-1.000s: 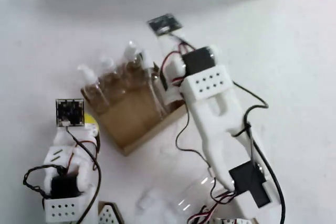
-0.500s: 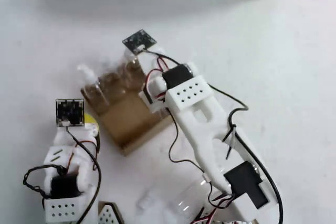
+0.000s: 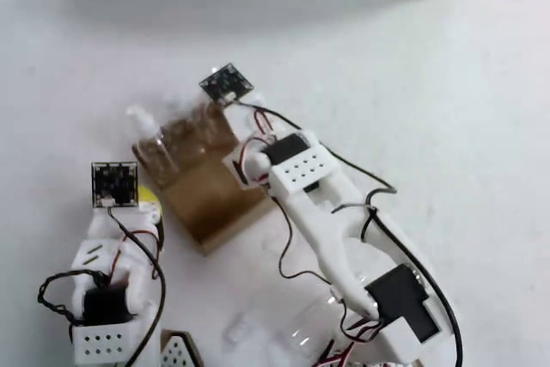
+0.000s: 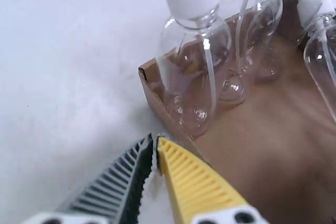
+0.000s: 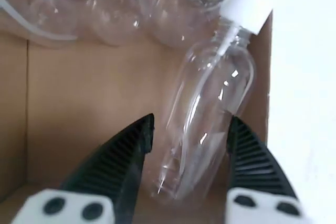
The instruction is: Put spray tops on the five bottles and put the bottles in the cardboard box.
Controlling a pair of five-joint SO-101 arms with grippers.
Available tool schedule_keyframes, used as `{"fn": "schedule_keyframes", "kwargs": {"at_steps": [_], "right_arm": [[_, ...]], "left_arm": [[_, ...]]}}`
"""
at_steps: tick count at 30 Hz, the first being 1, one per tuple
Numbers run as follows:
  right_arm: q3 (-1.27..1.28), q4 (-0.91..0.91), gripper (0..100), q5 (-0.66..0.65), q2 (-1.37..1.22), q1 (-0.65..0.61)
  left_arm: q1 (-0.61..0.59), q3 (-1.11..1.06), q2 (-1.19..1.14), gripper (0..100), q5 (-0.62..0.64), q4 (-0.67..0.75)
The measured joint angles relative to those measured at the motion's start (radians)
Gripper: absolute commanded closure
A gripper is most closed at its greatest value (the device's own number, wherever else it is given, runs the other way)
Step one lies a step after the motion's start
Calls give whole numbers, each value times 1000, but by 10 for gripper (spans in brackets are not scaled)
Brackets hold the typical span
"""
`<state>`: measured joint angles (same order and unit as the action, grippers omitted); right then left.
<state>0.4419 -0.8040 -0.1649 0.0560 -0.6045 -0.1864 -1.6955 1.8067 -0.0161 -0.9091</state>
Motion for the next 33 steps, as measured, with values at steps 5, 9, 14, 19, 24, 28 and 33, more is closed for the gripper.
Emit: {"fn": "schedule_keyframes", "kwargs": {"at_steps": [5,9,14,19,24,28,33], "right_arm": [[32,66,814,0,0,5],[32,94,814,0,0,32],[32,101,814,0,0,41],[32,101,817,0,0,43],[32,95,824,0,5,40],[8,3,882,0,57,43],[-40,-58,799,0,72,40]], "left_arm": [[0,0,0,976,0,0],[0,0,0,976,0,0],[0,0,0,976,0,0],[0,0,0,976,0,0],[0,0,0,976,0,0],[0,0,0,976,0,0],[0,0,0,976,0,0]]}}
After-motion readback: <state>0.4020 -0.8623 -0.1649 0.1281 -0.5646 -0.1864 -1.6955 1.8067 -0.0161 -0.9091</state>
